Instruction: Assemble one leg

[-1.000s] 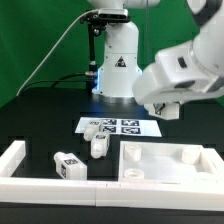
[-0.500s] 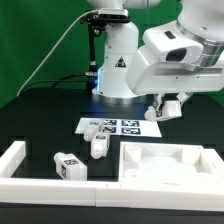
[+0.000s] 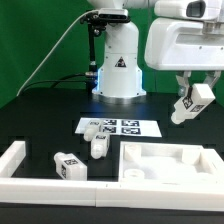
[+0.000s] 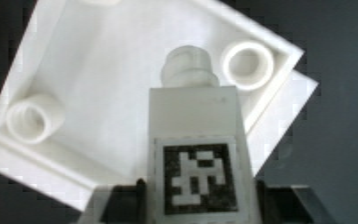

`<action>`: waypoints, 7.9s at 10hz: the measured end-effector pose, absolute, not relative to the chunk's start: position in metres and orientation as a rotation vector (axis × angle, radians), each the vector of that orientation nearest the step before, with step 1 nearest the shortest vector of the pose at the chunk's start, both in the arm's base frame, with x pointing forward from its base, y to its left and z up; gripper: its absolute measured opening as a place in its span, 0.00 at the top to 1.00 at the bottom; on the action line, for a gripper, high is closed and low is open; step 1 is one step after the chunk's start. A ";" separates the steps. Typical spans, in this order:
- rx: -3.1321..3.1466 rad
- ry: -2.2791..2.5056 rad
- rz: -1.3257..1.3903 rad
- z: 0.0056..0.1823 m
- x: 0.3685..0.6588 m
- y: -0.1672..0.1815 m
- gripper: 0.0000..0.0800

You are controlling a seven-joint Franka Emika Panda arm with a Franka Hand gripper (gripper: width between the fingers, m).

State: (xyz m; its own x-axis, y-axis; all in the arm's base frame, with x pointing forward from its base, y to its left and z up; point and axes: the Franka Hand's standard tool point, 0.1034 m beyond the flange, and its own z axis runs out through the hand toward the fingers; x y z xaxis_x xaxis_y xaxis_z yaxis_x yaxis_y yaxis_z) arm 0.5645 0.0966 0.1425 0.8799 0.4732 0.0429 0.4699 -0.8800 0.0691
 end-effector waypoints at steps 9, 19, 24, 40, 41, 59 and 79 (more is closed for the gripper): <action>2.862 0.727 0.902 0.143 0.594 0.074 0.64; 3.099 0.555 0.810 0.146 0.638 0.077 0.64; 3.102 0.562 0.821 0.144 0.638 0.081 0.64; 3.089 0.522 0.984 0.091 0.627 0.099 0.64; 3.094 0.517 0.984 0.086 0.627 0.100 0.64; 3.097 0.457 0.984 0.075 0.621 0.108 0.19; 3.317 0.281 0.230 0.096 0.642 0.101 0.19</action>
Offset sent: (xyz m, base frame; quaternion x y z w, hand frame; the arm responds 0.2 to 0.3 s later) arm 0.0000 0.0000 0.0000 0.0000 0.1938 0.0000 0.9810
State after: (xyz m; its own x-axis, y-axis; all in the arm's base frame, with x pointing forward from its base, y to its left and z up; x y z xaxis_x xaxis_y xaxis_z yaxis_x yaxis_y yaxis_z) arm 0.6423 0.1013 0.0956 0.9765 0.1523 0.1523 0.1791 -0.9670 -0.1813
